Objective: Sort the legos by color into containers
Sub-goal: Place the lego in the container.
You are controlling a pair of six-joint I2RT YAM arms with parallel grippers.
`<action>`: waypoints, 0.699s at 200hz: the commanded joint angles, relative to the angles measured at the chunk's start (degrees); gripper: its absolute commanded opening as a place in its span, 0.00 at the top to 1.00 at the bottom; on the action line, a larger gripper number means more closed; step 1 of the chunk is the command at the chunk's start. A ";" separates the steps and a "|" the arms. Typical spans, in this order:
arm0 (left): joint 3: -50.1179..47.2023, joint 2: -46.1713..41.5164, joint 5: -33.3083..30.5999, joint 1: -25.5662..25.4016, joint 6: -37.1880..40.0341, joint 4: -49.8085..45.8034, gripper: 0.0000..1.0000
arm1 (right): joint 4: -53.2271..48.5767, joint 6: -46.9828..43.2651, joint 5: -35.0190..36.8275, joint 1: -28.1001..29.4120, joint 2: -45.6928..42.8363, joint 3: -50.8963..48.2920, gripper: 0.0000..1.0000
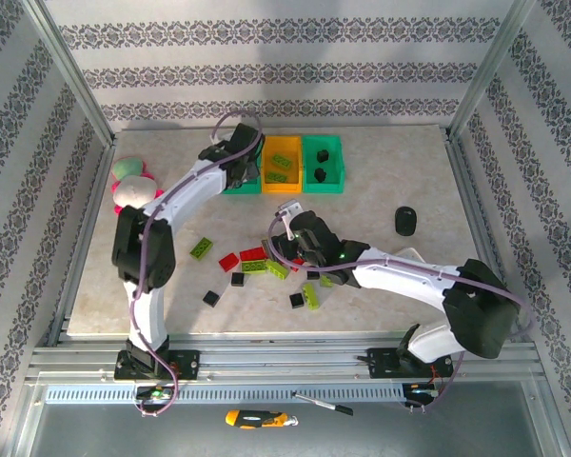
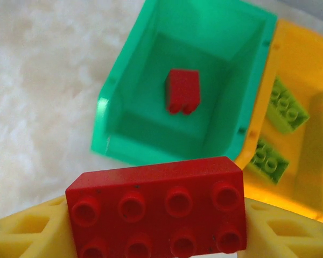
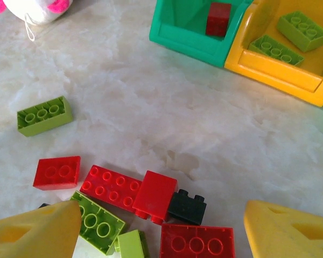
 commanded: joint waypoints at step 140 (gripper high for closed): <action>34.74 24.17 3.99 4.90 5.65 -15.88 0.16 | -0.12 1.41 2.28 -1.90 -7.29 -4.84 0.21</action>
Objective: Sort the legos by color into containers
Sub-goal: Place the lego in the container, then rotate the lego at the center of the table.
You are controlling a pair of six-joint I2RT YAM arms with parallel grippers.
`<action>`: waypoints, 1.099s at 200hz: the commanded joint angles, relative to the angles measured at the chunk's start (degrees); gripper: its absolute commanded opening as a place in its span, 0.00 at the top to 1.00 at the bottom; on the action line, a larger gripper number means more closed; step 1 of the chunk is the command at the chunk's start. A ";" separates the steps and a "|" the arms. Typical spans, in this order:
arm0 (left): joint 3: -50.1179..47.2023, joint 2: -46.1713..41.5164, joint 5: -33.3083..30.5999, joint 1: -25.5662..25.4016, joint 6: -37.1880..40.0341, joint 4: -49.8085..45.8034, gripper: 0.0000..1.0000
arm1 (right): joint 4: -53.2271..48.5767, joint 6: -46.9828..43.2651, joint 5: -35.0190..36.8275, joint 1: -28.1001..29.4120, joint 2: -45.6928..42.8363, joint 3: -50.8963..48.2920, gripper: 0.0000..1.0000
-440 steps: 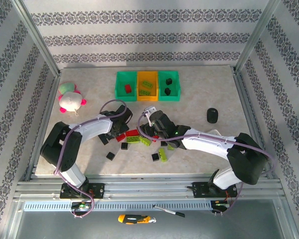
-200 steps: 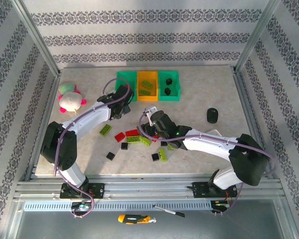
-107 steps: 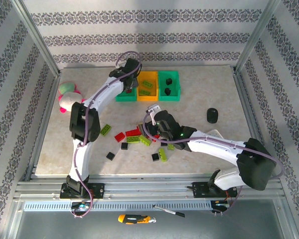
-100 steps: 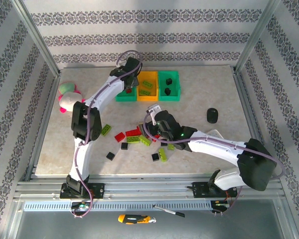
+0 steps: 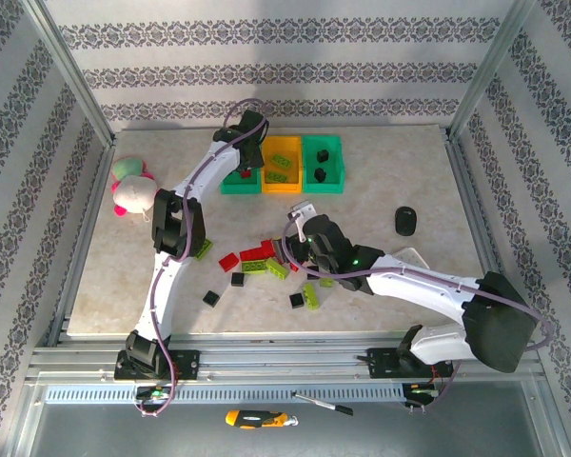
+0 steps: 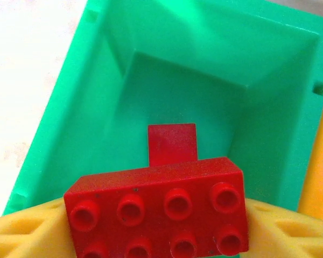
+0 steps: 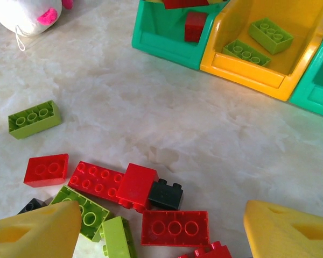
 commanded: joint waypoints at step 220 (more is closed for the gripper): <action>-72.38 -58.34 7.66 -8.21 -9.36 16.78 0.00 | -29.68 14.63 -2.37 -10.12 12.19 11.16 0.33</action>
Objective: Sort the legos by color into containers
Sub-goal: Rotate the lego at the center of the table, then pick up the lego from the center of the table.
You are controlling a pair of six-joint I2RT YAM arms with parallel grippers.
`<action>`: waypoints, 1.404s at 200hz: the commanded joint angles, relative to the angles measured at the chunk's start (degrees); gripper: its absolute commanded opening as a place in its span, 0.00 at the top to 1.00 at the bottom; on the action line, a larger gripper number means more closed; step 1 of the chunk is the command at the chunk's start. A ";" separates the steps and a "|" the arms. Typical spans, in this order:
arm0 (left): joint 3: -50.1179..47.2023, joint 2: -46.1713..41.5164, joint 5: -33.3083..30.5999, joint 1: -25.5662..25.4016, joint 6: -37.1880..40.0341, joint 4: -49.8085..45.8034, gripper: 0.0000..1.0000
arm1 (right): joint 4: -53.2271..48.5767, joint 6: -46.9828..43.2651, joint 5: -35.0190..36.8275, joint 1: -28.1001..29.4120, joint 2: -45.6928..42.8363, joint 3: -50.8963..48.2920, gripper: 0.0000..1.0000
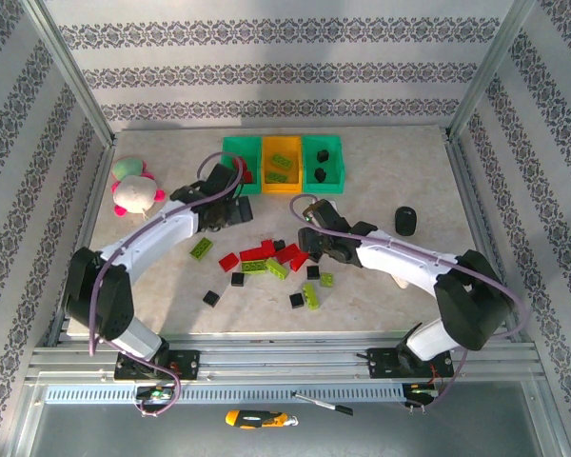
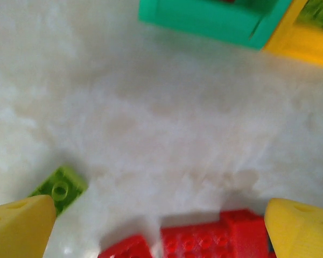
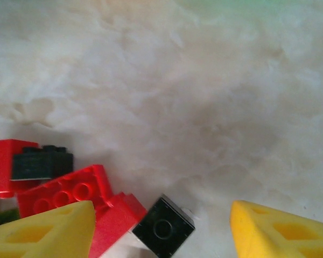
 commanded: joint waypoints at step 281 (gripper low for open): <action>-10.53 -9.26 0.73 -1.69 -5.54 2.79 0.01 | -6.66 1.08 -5.36 -4.13 12.04 2.88 0.54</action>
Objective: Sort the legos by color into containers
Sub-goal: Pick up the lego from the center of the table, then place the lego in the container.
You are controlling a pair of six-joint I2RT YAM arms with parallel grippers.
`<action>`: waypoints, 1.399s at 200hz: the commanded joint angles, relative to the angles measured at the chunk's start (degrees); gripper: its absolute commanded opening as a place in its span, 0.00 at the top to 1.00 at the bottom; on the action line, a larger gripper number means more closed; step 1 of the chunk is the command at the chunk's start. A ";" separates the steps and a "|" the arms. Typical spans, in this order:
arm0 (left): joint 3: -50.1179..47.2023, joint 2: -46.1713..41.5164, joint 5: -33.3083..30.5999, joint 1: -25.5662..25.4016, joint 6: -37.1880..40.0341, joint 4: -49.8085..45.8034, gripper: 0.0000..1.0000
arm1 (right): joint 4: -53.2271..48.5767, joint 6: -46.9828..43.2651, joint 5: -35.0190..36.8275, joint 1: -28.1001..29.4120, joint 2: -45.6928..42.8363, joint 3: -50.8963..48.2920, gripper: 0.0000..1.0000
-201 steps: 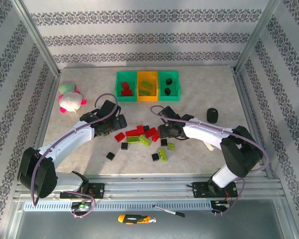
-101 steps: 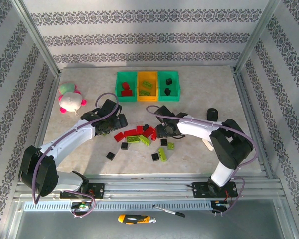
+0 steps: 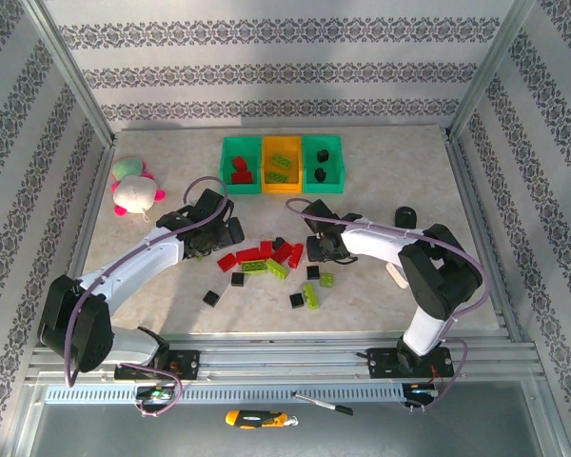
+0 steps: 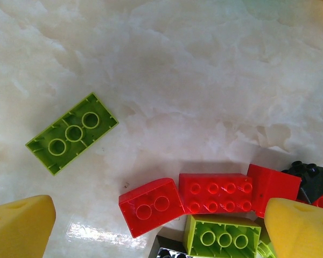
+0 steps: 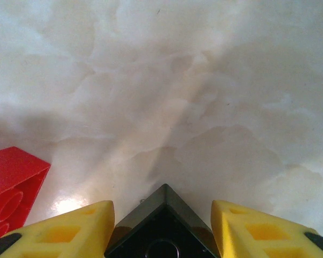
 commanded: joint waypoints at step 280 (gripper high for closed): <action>0.29 2.05 -1.25 -5.67 0.22 5.47 0.01 | -1.57 -9.59 -1.69 -16.81 23.01 46.75 0.47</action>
